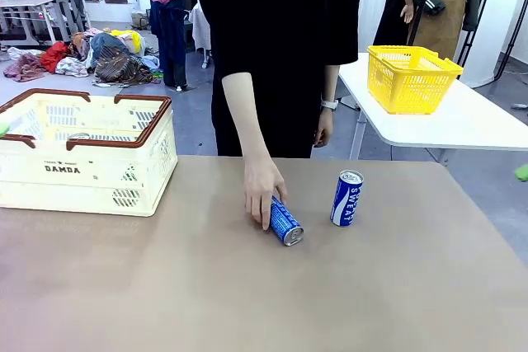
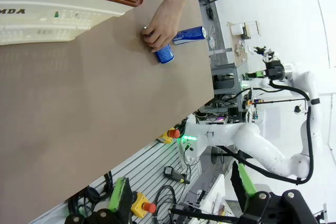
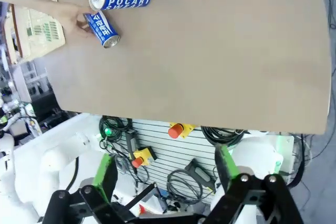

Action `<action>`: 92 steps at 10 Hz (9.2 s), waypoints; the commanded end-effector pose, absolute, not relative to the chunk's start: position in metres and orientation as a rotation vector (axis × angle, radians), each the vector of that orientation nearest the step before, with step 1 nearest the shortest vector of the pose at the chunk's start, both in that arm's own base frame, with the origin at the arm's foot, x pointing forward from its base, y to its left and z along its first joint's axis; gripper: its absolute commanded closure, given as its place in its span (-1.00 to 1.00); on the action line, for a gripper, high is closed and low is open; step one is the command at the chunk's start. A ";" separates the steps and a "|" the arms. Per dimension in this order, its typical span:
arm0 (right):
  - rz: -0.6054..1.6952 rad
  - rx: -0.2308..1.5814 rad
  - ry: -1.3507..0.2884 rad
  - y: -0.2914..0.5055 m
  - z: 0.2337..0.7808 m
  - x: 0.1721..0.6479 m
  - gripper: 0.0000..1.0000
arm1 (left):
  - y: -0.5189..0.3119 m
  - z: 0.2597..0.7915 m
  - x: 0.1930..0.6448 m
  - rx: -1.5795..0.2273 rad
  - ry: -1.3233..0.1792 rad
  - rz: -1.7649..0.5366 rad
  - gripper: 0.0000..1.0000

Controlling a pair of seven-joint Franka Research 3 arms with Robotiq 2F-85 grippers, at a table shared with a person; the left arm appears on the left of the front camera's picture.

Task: Place the drinks into the Shopping basket.
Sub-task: Pick up one drink and place it into the Shopping basket.

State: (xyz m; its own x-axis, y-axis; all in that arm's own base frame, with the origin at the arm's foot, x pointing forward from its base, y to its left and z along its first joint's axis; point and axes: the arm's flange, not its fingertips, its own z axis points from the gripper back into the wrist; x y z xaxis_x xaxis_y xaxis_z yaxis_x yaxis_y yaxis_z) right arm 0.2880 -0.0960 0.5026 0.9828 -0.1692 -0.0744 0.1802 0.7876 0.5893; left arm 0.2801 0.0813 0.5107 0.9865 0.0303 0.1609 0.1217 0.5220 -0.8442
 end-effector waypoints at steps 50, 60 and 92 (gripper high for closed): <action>0.122 -0.061 -0.043 0.343 0.529 0.524 1.00 | 0.080 0.513 0.278 -1.031 -0.158 -0.043 -1.00; 0.169 0.056 0.017 0.509 0.409 0.507 1.00 | 0.080 0.513 0.278 -1.031 -0.158 -0.043 -1.00; -0.460 1.132 0.142 -0.034 0.434 0.260 -1.00 | 0.080 0.513 0.278 -1.031 -0.158 -0.043 -1.00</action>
State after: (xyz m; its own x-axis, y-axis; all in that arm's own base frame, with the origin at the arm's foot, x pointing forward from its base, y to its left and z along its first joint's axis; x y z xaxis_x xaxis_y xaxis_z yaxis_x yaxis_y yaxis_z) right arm 0.2721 -0.0767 0.4838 0.8971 -0.3156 -0.3092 0.3986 0.2766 0.8744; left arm 0.2800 0.0815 0.5107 0.9866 0.0308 0.1601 0.1207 0.5222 -0.8442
